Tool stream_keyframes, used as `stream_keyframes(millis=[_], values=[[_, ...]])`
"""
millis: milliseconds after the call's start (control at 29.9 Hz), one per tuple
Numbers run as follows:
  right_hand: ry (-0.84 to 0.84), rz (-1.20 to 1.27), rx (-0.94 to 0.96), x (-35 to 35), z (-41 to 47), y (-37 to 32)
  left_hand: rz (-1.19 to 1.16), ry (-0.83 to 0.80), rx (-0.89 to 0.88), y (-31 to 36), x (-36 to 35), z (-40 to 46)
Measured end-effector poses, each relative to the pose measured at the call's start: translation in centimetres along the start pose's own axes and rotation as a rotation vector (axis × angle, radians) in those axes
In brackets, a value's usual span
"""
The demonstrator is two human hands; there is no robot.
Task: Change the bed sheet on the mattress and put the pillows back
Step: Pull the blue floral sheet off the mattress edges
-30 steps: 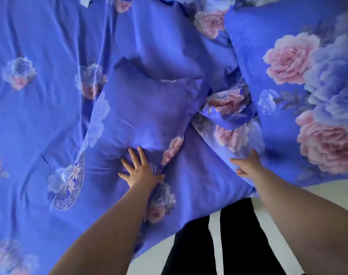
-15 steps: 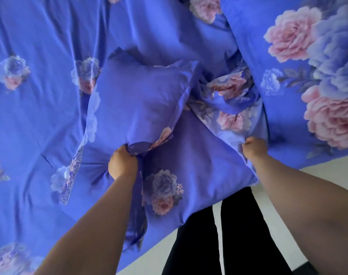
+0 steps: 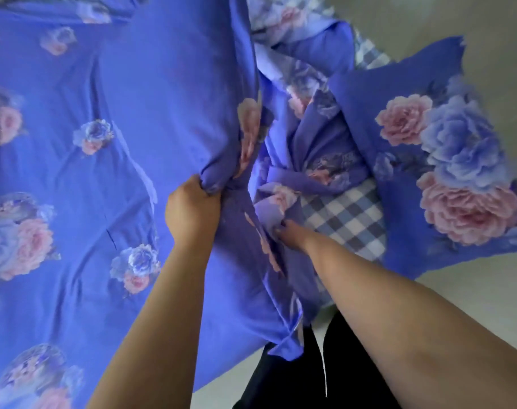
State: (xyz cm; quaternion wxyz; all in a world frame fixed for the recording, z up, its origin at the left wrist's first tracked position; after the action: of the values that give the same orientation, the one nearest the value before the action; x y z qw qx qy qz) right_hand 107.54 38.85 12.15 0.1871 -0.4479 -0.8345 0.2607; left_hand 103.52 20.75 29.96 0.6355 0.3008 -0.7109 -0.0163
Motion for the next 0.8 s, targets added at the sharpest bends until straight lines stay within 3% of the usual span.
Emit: stream_keyframes(millis=[100,201,267,401,468,535,635,702,802], values=[[0.256,0.098,0.262,6.6,-2.9,-1.7,-0.008,-0.004,-0.140,4.5,2.1,-0.8],[0.190,0.297,0.146,8.4,-5.6,-1.3,-0.061,-0.030,-0.267,10.0,1.1,-2.0],[0.238,0.439,0.139,11.6,-7.2,-1.1,-0.074,-0.084,-0.339,14.0,-1.3,-2.9],[0.701,0.047,0.078,21.6,-11.5,0.9,-0.089,-0.292,-0.345,19.9,-9.2,-4.6],[0.803,-0.013,0.035,24.6,-12.8,3.5,-0.153,-0.432,-0.356,21.9,-13.3,-6.1],[0.763,-0.101,0.002,25.2,-12.9,5.8,-0.149,-0.578,-0.398,22.6,-16.7,-8.5],[0.519,-0.225,-0.080,22.5,-10.6,10.5,0.045,-0.724,-0.442,19.8,-20.7,-11.9],[0.420,-0.407,-0.190,20.7,-9.8,12.9,0.096,-0.793,-0.336,15.3,-22.4,-13.2],[0.407,-0.541,-0.268,19.4,-9.4,13.9,0.079,-0.824,-0.093,7.1,-22.9,-14.6]])
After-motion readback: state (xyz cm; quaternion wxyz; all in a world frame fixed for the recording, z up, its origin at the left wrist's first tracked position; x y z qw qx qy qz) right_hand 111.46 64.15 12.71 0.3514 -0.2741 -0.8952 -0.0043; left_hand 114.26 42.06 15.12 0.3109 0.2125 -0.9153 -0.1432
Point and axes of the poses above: each hand's wrist, its own z-axis towards the middle knuckle, its own x-axis out of the back of the hand, y = z × x, the point moved 8 cm from there along z, towards the middle knuckle, and after that the axes turned 7 degrees about -y, right-handed, at the moved point
